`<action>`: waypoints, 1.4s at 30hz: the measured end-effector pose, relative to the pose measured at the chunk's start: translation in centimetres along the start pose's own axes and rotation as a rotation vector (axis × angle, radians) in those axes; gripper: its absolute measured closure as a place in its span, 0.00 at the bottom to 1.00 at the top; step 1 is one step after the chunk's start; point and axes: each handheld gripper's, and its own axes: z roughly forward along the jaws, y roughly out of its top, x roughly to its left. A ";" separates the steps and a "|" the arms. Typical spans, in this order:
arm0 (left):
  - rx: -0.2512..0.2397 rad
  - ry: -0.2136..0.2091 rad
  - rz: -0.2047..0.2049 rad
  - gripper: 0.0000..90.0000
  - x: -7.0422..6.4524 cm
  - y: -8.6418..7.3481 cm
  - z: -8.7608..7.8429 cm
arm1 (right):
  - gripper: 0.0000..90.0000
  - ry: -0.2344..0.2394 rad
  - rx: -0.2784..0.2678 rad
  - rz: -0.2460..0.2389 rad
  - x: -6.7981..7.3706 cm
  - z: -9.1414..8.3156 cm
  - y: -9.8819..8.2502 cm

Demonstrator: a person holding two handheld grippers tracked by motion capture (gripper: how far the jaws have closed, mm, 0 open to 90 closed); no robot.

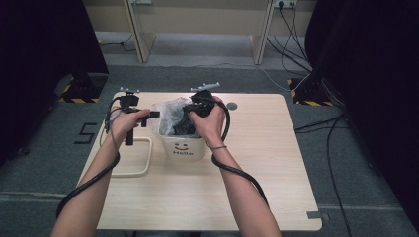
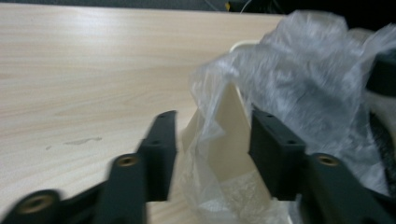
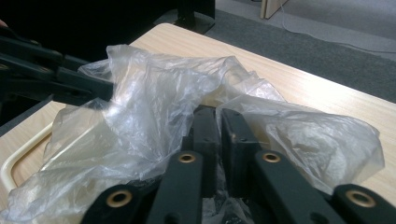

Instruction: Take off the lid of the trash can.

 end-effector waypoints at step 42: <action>-0.143 -0.249 0.156 0.55 -10.2 0.5 0.4 | 1.00 0.058 -0.126 0.016 1.3 -2.2 1.8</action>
